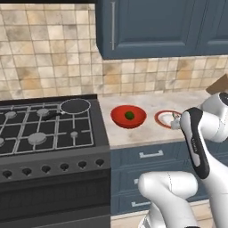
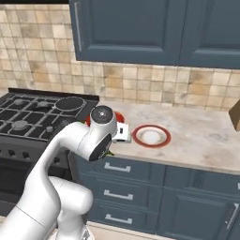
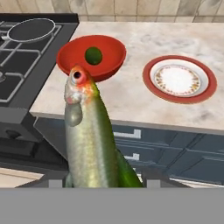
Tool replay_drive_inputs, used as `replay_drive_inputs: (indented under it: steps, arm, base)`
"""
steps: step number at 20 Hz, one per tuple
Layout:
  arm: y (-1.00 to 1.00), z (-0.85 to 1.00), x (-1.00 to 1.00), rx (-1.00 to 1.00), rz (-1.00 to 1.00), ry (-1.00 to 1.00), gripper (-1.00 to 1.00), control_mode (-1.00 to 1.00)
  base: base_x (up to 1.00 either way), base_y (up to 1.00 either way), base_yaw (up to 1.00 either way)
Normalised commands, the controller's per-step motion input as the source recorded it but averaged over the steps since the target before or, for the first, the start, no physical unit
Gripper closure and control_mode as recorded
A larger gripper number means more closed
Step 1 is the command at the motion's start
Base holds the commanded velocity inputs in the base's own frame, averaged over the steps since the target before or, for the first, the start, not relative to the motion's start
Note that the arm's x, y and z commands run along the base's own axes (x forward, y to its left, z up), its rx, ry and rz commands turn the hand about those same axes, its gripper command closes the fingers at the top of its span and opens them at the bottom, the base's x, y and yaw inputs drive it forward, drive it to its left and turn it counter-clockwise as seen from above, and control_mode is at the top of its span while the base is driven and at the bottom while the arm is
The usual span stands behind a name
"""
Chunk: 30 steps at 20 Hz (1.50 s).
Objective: Place the fish on the plate and place the lime on the same plate.
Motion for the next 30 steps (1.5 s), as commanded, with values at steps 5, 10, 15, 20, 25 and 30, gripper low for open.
replay_drive_inputs:
  steps: [5,10,15,20,25,30]
  arm:
    - [0.00,0.00,0.00,0.00,0.00,0.00,1.00,1.00]
    - [0.00,0.00,0.00,0.00,0.00,0.00,1.00,1.00]
    - [0.00,0.00,0.00,0.00,0.00,0.00,1.00,1.00]
    - [0.00,0.00,0.00,0.00,0.00,0.00,1.00,1.00]
    - [0.00,0.00,0.00,0.00,0.00,0.00,1.00,1.00]
    - [0.00,0.00,0.00,0.00,0.00,0.00,1.00,1.00]
  base:
    - [0.08,-0.51,0.02]
    - [0.49,-0.28,0.01]
    - [0.66,-0.03,0.00]
    - [0.29,-0.03,0.00]
    - [0.15,0.00,0.00]
    - [0.20,0.00,0.00]
